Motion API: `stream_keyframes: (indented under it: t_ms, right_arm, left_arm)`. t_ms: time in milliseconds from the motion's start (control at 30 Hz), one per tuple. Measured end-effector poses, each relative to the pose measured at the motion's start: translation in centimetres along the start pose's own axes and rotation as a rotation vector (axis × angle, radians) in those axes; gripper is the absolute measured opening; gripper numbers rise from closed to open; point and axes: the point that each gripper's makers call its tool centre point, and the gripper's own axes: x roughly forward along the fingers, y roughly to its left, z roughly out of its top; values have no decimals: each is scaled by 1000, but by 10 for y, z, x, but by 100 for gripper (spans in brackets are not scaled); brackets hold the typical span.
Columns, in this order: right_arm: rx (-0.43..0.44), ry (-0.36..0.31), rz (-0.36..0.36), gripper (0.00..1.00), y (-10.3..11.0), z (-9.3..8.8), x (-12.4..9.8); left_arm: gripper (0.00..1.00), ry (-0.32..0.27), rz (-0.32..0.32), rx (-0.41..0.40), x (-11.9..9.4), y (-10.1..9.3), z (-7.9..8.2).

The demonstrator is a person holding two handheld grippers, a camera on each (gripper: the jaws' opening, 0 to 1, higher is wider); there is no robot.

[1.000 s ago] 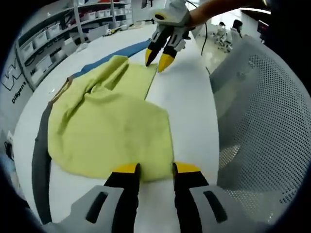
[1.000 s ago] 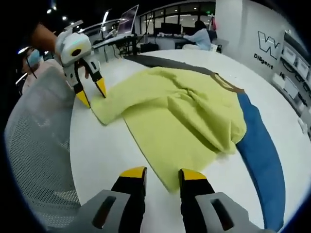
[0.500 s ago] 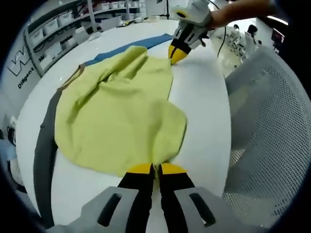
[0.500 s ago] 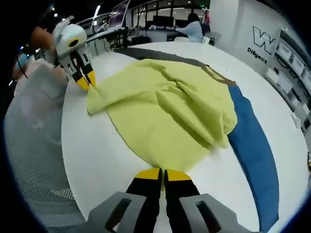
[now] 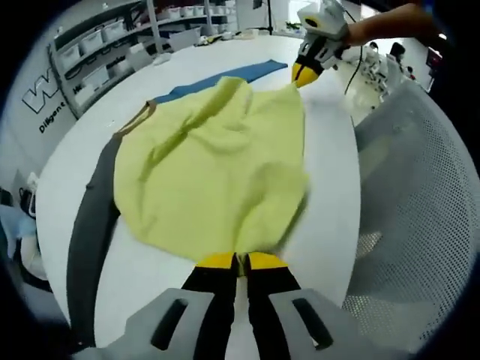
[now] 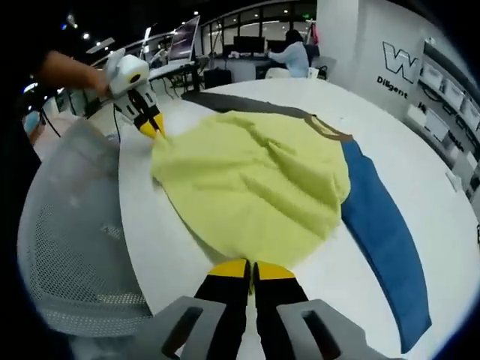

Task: Fold the garment on the visible template until the final outline fits inside the template.

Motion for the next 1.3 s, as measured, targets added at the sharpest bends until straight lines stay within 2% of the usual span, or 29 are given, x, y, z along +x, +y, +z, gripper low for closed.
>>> stream_keyframes:
  t_ms: [500, 800, 1100, 1300]
  right_arm:
    - [47, 15, 86, 0, 31, -10, -22]
    - [94, 119, 147, 0, 51, -40, -19]
    - [47, 215, 155, 0, 56, -61, -16]
    - [14, 224, 145, 0, 56, -64, -14]
  left_arm:
    - [2, 20, -28, 17, -9, -11, -12]
    - [2, 49, -78, -21, -10, -30, -31]
    - [2, 75, -111, -28, -4, -43, -41]
    - [5, 64, -116, -26, 0, -48, -44]
